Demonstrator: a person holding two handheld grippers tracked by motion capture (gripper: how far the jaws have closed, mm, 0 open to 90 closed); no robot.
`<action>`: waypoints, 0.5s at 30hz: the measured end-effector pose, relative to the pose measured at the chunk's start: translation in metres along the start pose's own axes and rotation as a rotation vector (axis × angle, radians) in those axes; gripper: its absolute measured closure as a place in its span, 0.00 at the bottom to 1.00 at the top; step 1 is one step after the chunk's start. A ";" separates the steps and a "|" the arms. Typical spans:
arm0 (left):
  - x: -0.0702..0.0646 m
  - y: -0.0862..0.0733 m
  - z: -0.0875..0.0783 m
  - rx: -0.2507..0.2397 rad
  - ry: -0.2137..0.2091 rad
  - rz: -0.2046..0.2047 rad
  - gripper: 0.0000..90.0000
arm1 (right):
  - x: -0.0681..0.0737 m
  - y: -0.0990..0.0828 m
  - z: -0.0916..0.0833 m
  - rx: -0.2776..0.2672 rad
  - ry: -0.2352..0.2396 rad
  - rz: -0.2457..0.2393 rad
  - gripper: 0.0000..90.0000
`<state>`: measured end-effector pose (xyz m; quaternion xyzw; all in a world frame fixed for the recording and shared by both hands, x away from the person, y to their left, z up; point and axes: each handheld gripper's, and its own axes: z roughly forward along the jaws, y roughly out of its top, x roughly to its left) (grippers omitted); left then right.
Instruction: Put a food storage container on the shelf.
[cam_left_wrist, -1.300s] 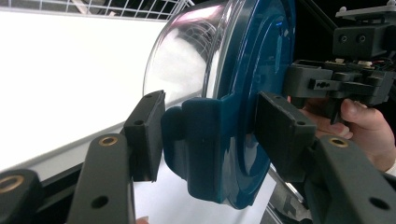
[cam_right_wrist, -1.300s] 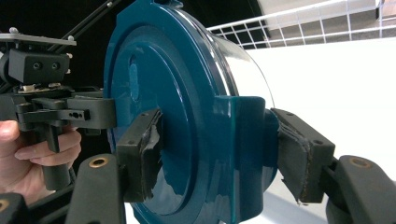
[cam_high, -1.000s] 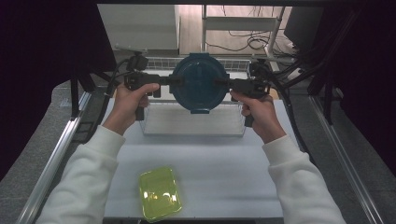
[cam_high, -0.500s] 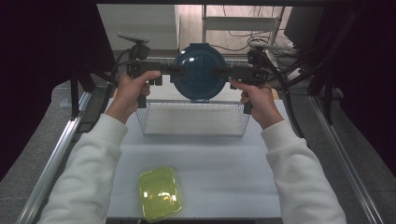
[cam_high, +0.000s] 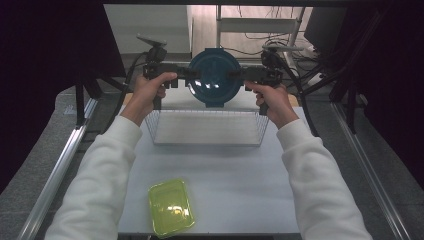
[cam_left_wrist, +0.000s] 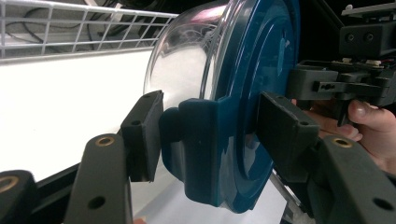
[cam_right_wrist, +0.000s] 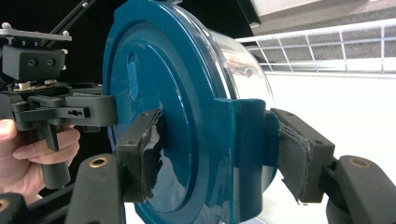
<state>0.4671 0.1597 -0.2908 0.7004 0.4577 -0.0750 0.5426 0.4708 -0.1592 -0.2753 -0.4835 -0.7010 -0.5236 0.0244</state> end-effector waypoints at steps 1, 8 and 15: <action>0.001 0.000 0.001 0.003 0.001 -0.003 0.48 | -0.001 0.000 0.001 0.004 -0.001 0.004 0.40; 0.011 -0.005 0.006 0.020 -0.006 -0.034 0.47 | -0.005 -0.001 0.007 0.035 -0.020 0.010 0.40; 0.019 -0.004 0.010 0.019 0.000 -0.055 0.47 | -0.010 -0.002 0.016 0.064 -0.033 0.036 0.39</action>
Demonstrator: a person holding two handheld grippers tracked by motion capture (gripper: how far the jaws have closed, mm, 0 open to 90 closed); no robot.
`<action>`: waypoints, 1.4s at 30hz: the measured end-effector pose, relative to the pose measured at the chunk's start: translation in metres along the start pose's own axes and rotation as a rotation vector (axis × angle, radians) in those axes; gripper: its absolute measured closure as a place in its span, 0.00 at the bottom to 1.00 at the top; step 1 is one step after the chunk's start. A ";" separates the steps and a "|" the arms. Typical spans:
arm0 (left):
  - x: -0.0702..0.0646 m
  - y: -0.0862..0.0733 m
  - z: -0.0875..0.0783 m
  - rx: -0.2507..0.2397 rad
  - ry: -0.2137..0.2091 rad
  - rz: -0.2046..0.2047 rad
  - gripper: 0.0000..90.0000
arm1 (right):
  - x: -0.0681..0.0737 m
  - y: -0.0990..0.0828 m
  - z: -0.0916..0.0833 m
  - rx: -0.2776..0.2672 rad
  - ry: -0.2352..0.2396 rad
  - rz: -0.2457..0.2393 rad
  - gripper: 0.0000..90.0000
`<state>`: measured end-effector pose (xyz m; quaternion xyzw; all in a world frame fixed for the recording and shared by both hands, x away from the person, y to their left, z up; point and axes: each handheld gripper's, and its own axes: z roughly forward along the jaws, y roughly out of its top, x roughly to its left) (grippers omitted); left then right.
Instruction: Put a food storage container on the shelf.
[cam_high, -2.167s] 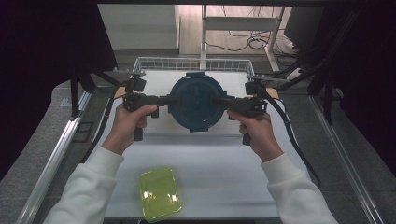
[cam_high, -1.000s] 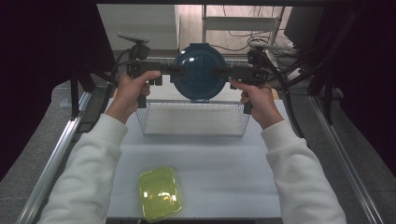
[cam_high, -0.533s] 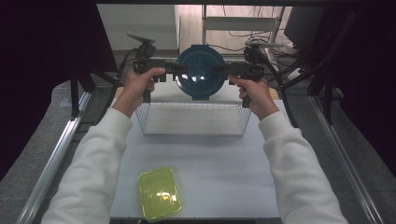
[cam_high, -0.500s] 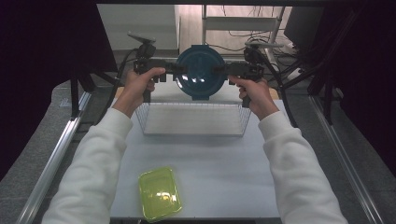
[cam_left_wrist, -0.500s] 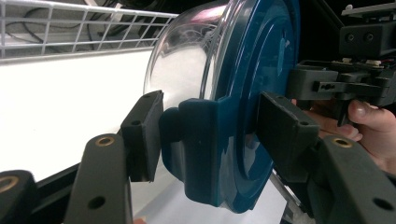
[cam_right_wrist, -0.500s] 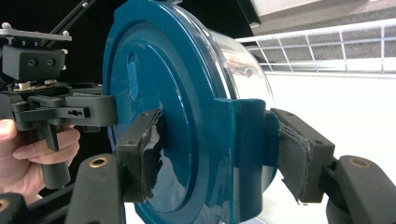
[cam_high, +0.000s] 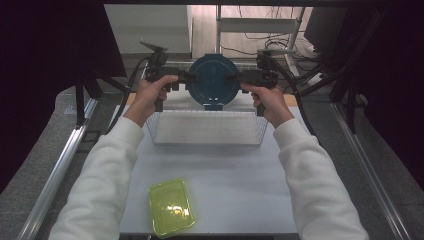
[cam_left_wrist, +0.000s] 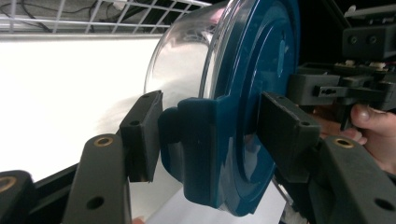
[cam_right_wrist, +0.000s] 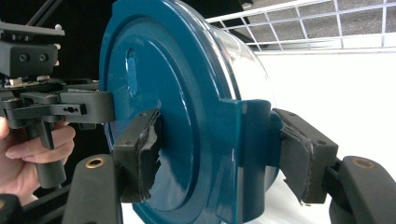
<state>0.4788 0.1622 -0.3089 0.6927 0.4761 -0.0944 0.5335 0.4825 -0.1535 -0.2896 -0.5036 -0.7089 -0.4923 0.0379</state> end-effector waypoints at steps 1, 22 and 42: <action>0.001 0.001 0.000 -0.002 -0.006 -0.007 0.47 | 0.000 0.001 0.001 -0.001 0.000 0.002 0.39; 0.037 0.010 0.021 -0.007 -0.078 -0.210 0.46 | -0.024 0.018 0.025 0.023 -0.026 0.204 0.32; 0.015 0.001 0.004 -0.160 0.042 0.042 0.23 | -0.015 0.009 0.003 -0.116 -0.127 0.084 0.19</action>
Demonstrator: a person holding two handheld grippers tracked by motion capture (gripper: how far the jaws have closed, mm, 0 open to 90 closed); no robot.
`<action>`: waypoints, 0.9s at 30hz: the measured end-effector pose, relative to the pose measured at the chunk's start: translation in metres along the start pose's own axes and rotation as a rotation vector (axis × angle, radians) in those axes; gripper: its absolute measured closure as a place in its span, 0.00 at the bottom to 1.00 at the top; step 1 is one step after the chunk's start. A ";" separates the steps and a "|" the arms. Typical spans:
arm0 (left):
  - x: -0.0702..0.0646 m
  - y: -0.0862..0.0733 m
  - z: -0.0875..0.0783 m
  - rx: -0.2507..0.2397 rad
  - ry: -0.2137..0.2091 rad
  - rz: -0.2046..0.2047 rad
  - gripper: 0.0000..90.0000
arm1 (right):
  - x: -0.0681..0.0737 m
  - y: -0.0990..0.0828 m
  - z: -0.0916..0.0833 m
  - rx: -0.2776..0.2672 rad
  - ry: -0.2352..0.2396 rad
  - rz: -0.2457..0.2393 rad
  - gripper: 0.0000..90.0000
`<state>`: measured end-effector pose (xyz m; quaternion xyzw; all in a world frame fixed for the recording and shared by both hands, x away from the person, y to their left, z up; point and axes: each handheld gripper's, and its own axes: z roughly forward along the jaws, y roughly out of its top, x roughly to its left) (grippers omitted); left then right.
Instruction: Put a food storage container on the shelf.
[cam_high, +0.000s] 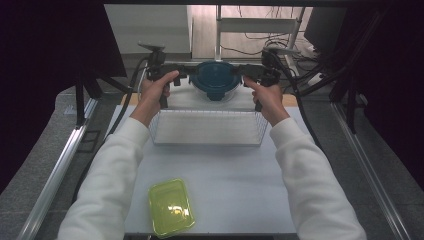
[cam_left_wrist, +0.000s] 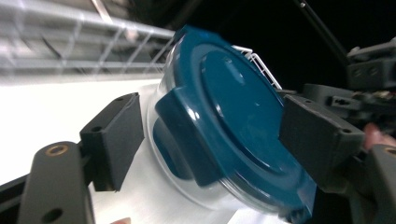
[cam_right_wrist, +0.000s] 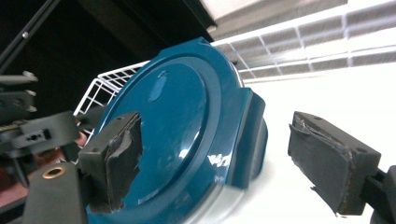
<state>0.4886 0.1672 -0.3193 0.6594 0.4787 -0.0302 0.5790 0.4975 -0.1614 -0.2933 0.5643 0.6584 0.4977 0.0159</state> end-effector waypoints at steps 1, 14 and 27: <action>-0.006 -0.002 -0.005 -0.013 0.003 0.032 0.22 | 0.002 -0.001 -0.005 -0.006 0.004 -0.021 0.19; -0.056 -0.079 -0.076 -0.008 0.019 0.265 0.22 | 0.024 -0.060 -0.080 -0.073 0.023 -0.392 0.22; -0.032 -0.168 -0.106 0.061 0.070 0.261 0.24 | -0.007 -0.138 -0.111 -0.033 0.061 -0.484 0.21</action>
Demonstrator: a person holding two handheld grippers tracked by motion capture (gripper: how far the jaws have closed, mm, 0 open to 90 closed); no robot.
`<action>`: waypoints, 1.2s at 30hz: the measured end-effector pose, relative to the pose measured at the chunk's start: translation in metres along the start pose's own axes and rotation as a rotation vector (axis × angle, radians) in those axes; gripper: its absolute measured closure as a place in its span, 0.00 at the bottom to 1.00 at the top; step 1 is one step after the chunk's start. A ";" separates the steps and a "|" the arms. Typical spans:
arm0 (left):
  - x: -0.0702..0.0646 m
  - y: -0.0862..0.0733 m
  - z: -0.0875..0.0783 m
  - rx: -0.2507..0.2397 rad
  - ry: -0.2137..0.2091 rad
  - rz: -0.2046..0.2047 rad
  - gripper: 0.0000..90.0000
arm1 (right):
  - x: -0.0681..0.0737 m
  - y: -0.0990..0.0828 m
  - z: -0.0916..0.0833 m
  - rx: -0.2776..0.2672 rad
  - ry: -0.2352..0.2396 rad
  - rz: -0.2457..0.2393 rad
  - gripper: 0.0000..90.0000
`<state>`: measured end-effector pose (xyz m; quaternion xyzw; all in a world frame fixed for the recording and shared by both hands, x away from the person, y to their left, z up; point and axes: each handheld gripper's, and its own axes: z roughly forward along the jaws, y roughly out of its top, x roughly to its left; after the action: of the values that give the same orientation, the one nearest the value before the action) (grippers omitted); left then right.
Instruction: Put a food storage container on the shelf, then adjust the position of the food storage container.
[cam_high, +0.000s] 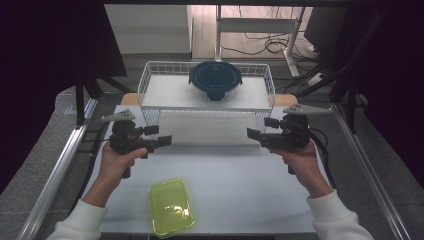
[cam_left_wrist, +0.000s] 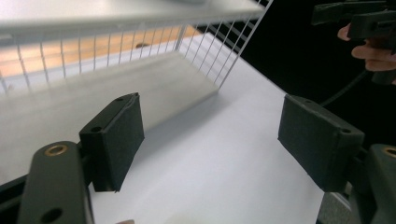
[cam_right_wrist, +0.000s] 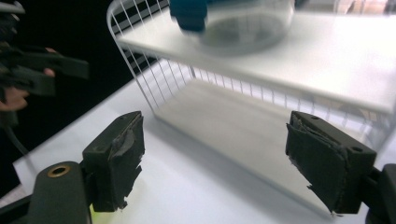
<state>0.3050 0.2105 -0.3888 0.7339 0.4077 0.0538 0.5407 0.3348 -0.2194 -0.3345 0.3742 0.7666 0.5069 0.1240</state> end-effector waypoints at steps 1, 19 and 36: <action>0.000 -0.003 -0.001 0.002 0.006 -0.003 0.25 | -0.001 -0.012 0.000 0.028 -0.013 -0.008 0.21; -0.019 -0.062 -0.012 0.125 0.093 0.041 0.30 | 0.001 -0.090 -0.009 0.132 -0.064 -0.010 0.21; -0.030 -0.092 -0.034 0.238 0.110 0.053 0.62 | 0.004 -0.109 -0.006 0.172 -0.068 -0.002 0.21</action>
<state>0.2179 0.2237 -0.4410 0.7992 0.4208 0.0595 0.4251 0.2799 -0.2431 -0.4262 0.3999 0.8028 0.4261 0.1180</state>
